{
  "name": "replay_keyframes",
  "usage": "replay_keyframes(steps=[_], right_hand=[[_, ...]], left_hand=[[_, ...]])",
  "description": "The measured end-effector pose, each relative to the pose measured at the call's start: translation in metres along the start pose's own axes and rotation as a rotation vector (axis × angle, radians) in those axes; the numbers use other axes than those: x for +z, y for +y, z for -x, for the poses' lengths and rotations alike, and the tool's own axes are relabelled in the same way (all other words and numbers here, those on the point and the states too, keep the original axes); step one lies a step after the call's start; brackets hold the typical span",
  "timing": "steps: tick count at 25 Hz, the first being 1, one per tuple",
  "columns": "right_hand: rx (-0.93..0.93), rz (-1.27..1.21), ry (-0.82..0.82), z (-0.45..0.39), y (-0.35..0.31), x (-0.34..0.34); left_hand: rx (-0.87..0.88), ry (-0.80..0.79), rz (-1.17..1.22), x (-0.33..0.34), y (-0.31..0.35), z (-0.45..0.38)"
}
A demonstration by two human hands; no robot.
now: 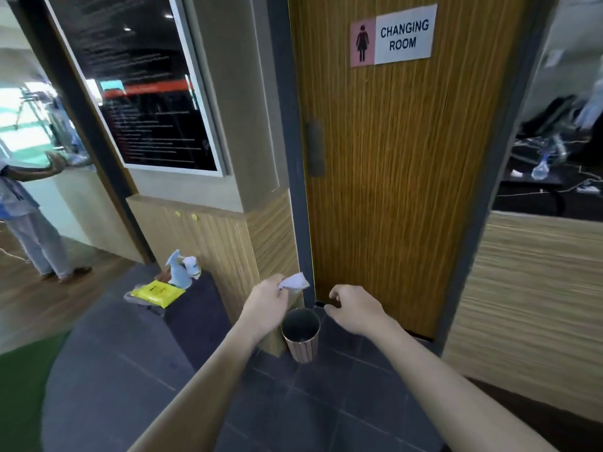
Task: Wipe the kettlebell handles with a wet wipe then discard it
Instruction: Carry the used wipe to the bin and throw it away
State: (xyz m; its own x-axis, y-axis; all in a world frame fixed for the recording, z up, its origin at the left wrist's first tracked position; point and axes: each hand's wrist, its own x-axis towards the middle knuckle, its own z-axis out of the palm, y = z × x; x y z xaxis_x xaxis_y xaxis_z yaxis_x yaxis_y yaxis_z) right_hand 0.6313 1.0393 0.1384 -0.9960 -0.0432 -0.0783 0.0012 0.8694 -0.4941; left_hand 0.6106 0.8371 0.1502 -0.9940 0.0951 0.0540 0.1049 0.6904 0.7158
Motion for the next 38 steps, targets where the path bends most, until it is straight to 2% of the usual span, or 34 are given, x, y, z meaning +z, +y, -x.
replay_keyframes(steps=[5, 11, 16, 21, 30, 34, 38], right_hand=[[0.034, 0.018, 0.018, -0.144, -0.014, 0.006], [0.043, 0.065, 0.020, -0.301, -0.017, -0.001], [0.103, 0.057, 0.041, -0.393, -0.012, 0.000], [0.236, 0.022, 0.078, -0.470, -0.002, 0.015], [0.373, 0.021, 0.016, -0.551, 0.005, 0.039], [0.388, -0.001, -0.036, -0.566, 0.010, 0.053], [0.402, -0.004, -0.088, -0.577, 0.017, 0.057]], left_hand=[[0.099, -0.071, -0.013, 0.001, -0.038, -0.146], [0.161, -0.084, -0.189, 0.002, -0.083, -0.308], [0.069, -0.215, -0.133, 0.017, -0.116, -0.420], [0.138, -0.377, -0.130, 0.045, -0.159, -0.513], [0.107, -0.555, -0.217, 0.092, -0.212, -0.598], [0.096, -0.706, -0.251, 0.105, -0.227, -0.609], [0.058, -0.654, -0.264, 0.111, -0.239, -0.615]])
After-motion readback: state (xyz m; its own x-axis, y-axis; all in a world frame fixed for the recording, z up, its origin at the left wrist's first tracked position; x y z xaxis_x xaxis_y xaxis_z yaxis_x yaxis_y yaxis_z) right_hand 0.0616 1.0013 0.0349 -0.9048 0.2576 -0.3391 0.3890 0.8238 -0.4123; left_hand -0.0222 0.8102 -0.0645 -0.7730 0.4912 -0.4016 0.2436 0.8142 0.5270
